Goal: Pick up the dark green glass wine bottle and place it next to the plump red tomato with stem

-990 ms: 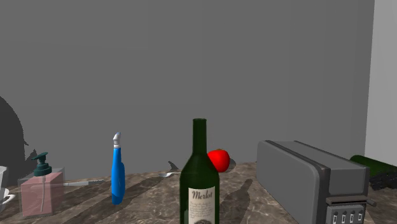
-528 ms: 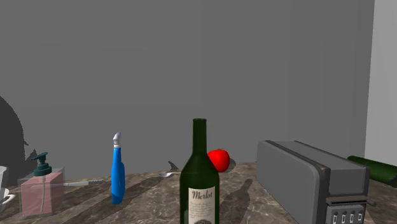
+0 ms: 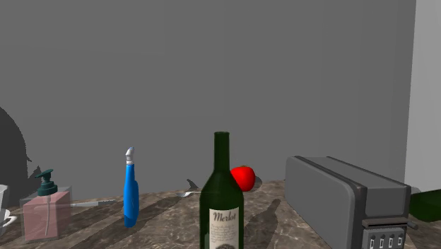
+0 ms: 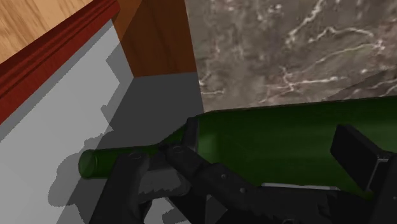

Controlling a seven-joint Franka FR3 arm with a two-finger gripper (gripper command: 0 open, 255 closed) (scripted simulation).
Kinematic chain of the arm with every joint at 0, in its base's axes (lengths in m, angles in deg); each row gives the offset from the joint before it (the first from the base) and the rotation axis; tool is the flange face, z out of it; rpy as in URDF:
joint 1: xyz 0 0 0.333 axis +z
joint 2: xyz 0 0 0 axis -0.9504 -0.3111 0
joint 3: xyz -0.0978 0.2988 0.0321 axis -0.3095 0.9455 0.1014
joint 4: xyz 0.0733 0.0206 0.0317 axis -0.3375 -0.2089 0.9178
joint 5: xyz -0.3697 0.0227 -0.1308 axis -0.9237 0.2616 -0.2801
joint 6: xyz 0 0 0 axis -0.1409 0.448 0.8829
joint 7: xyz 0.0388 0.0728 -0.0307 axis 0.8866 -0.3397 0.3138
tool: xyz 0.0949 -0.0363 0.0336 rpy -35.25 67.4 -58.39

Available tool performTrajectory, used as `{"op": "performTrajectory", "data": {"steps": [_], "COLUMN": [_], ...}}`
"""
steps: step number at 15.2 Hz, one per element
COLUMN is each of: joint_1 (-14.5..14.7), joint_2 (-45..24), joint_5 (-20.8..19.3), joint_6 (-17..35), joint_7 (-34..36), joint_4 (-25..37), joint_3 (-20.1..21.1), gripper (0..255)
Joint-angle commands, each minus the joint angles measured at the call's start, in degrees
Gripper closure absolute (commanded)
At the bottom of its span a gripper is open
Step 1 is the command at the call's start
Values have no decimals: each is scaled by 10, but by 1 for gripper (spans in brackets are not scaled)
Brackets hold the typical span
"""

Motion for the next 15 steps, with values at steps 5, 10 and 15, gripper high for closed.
{"op": "performTrajectory", "data": {"steps": [5, 10, 15], "joint_1": [101, 110, 110], "joint_2": [22, 26, 26], "joint_5": [-40, -44, -44], "joint_6": [36, 39, 39], "joint_7": [42, 45, 45], "joint_4": [15, 17, 17], "joint_3": [-101, -110, -110], "gripper": [0, 0, 255]}}
